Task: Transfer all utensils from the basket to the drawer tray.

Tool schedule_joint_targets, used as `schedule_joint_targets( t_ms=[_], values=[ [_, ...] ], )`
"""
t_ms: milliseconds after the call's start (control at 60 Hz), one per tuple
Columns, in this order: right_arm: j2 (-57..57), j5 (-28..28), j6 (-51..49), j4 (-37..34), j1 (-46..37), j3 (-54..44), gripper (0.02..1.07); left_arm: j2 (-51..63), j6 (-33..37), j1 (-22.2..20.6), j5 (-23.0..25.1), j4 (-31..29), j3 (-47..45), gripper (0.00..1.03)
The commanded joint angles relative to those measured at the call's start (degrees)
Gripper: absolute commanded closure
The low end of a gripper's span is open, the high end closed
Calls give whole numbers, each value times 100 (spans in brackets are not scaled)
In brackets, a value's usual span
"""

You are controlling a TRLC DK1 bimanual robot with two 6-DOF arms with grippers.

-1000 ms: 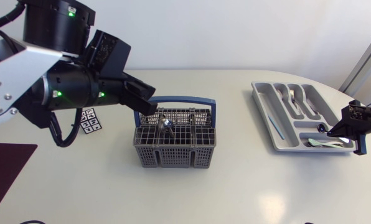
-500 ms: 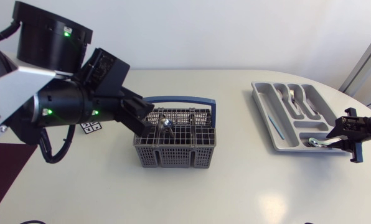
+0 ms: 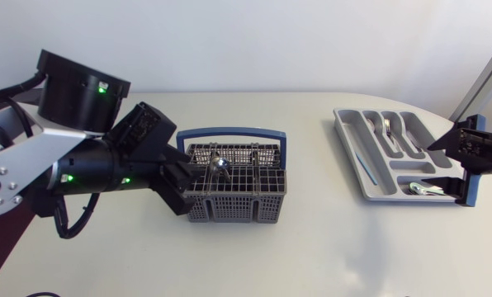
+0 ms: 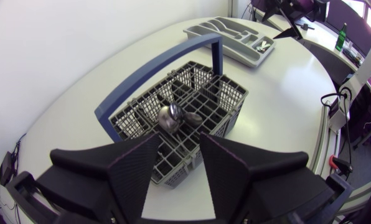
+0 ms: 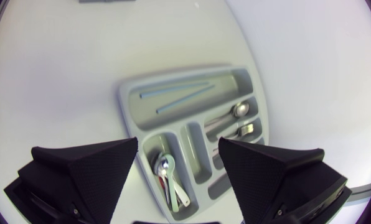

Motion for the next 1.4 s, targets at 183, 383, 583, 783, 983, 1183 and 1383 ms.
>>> schedule_joint_targets(
  t_ms=[183, 383, 583, 783, 983, 1183, 1383],
  values=[
    [-1557, 485, 2776, -199, 2580, -564, 15, -108, 388, 437, 521, 348, -568, 55],
    [-1197, 880, 4982, -217, 4276, 34, 16, -108, 616, 446, 688, 533, -814, 55],
    [-520, 1021, 6660, -182, 5454, 587, 17, -108, 862, 613, 995, 709, -1087, 55],
    [86, 1179, 7522, 135, 6113, 939, 21, -117, 1055, 833, 1391, 884, -1210, 55],
    [781, 1083, 7944, 390, 6210, 1255, 24, -37, 1108, 903, 1540, 1113, -1263, 55],
    [1343, 986, 8190, 460, 6386, 1493, 49, 68, 1126, 903, 1558, 1420, -1403, 55],
    [1537, 942, 8409, 644, 6518, 1598, 57, 288, 1179, 903, 1567, 1675, -1465, 55]
  ],
)
